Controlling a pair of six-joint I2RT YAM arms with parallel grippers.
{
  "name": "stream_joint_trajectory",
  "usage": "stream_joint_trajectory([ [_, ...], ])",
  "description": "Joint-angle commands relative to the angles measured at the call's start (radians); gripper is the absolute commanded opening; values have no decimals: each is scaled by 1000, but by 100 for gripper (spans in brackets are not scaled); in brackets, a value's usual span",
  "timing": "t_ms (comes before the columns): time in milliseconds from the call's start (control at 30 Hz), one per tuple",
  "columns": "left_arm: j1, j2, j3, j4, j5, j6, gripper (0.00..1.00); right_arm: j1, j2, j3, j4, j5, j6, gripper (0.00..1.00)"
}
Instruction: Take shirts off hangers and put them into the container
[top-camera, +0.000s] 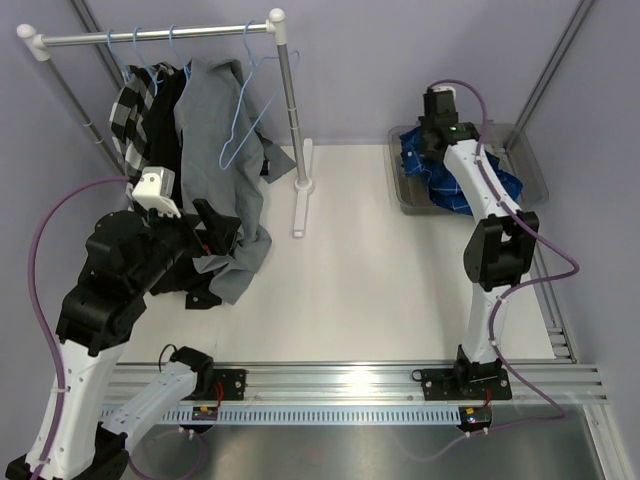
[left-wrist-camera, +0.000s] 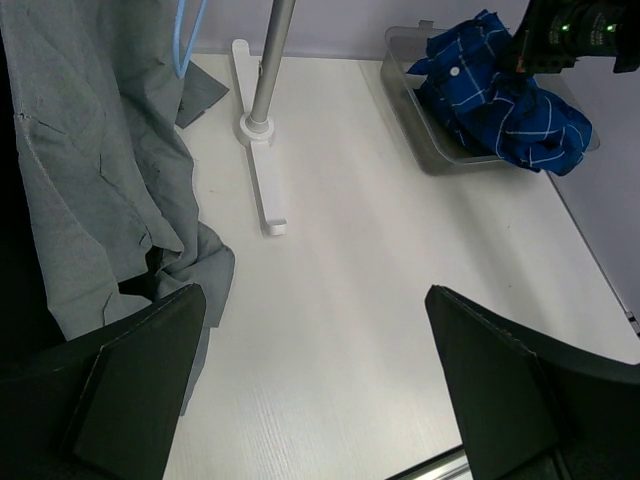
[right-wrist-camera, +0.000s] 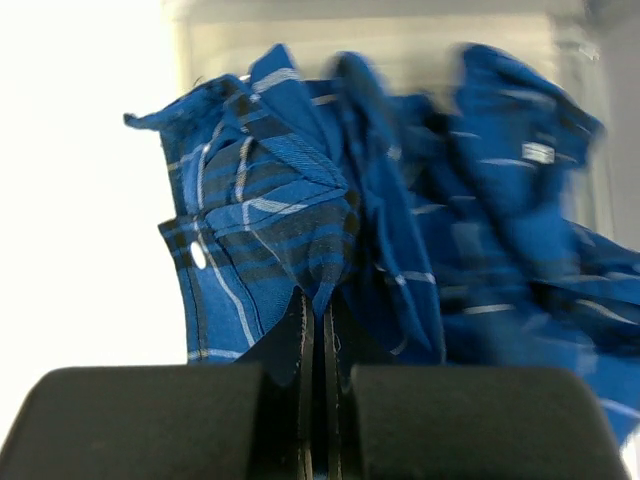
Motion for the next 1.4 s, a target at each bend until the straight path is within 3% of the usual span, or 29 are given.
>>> stream_joint_trajectory([
  [0, 4, -1, 29, 29, 4, -6, 99, -123, -32, 37, 21, -22, 127, 0],
  [200, 4, 13, 23, 29, -2, -6, 99, -231, 180, 229, -160, -57, 173, 0],
  [333, 4, 25, 24, 29, -5, -3, 99, -240, 333, 320, -254, -142, 205, 0],
  [600, 4, 49, 21, 29, 0, -9, 99, -240, 488, 438, -369, -269, 207, 1],
  [700, 4, 54, 24, 29, 1, -11, 99, -240, 417, 329, -297, -298, 182, 9],
  [767, 4, 54, 29, 29, -2, -6, 99, -240, 303, 277, -219, -329, 162, 24],
  [933, 4, 57, 40, 30, -10, 1, 99, -240, 98, 278, -185, -332, 136, 47],
  [967, 4, 57, 43, 30, -10, 1, 99, -240, 65, 275, -173, -332, 128, 59],
  [1067, 2, 56, 47, 30, -8, 5, 99, -240, -56, 232, -153, -320, 127, 70],
  [1200, 4, 46, 47, 30, -7, 6, 99, -241, -236, 33, -131, -188, 156, 71],
  [1367, 4, 31, 40, 30, 0, 8, 99, -263, -384, -217, -112, -160, 237, 70],
])
